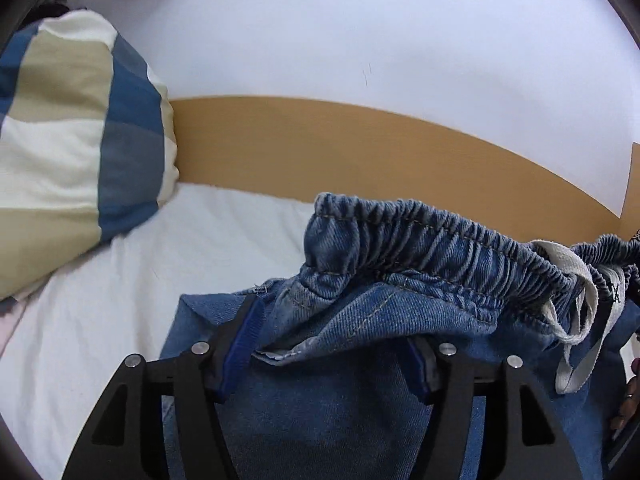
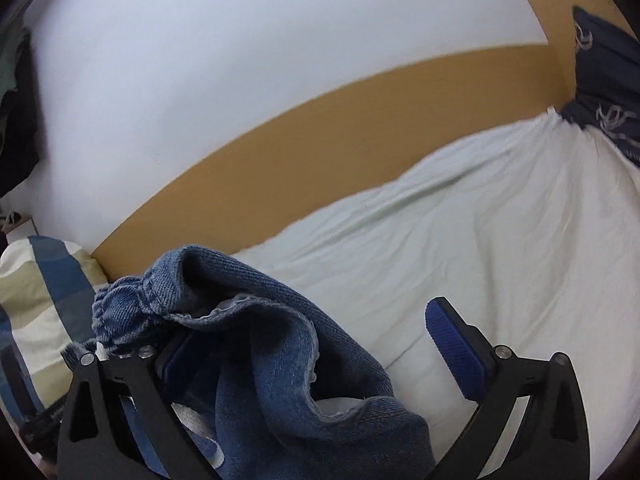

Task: Fold clothes
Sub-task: 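Lower the hanging pants onto the sheet with both grippers, then open both grippers and release the waistband onto the flattened pants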

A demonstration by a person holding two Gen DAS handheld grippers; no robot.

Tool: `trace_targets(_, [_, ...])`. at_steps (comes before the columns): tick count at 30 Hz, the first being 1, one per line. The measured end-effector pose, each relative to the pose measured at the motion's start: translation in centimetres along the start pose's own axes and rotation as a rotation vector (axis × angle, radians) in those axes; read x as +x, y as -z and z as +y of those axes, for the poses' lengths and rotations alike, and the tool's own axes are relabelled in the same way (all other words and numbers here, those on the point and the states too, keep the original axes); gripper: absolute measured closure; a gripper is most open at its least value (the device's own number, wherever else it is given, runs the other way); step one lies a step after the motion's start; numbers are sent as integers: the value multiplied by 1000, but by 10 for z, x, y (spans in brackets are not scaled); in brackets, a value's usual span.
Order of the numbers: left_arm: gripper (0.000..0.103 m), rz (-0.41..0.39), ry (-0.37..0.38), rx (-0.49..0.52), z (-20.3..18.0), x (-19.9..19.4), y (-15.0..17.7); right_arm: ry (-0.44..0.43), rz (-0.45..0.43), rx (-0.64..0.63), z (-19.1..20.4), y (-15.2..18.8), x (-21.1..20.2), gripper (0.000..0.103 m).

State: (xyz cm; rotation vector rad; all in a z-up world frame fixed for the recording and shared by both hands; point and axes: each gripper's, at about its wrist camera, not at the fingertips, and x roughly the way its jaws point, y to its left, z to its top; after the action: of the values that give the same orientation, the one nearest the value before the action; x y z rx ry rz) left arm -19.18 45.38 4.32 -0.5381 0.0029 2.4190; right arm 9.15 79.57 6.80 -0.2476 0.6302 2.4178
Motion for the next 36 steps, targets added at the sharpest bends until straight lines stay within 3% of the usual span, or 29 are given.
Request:
trace_targets(1, [30, 0, 7, 0, -1, 0, 0, -44, -16, -36, 10, -2, -4, 0])
trace_targets(2, [19, 3, 16, -1, -1, 0, 1, -102, -3, -37, 13, -3, -4, 0])
trace_targets(4, [14, 100, 118, -56, 5, 14, 3, -260, 97, 107, -1, -4, 10, 0])
trace_targets(6, [14, 190, 219, -140, 14, 27, 7, -409, 221, 364, -28, 6, 33, 0])
trace_targets(7, [14, 190, 236, -161, 16, 27, 7, -428, 257, 434, -36, 10, 39, 0])
trace_targets(9, [14, 182, 264, -200, 21, 26, 7, -333, 239, 400, -38, 6, 38, 0])
trace_targets(12, [14, 111, 237, -198, 22, 15, 5, 260, 175, 88, -13, -5, 25, 0])
trace_targets(13, [14, 86, 216, -190, 21, 11, 4, 413, 148, -5, -6, -6, 24, 0])
trace_targets(14, [14, 66, 204, -181, 19, 8, 3, 455, 113, -37, -3, -8, 21, 0])
trace_targets(15, [14, 60, 213, -167, 15, 7, 3, 397, 75, -10, -5, -11, 15, 0])
trace_targets(18, [14, 47, 242, -125, 5, 5, 4, 68, -101, 126, -15, -20, -15, 0])
trace_targets(20, [13, 85, 265, -87, -3, 9, 5, -222, -152, 129, -10, -24, -25, 0])
trace_targets(22, [13, 144, 281, -54, -7, 15, 6, -383, -84, 90, 3, -25, -14, 0])
trace_targets(25, [13, 185, 236, -48, -13, 13, 9, -599, 184, 31, 35, -9, 22, 0])
trace_targets(27, [13, 182, 221, -58, -12, 13, 9, -601, 373, -35, 56, 9, 48, 0])
trace_targets(31, [13, 208, 203, -59, -9, 21, 18, -363, 571, -192, 73, 41, 90, 0])
trace_targets(33, [13, 222, 192, -56, -9, 23, 18, -297, 602, -207, 74, 47, 101, 0])
trace_targets(36, [13, 238, 180, -50, -11, 23, 20, -148, 567, -279, 82, 44, 104, 0])
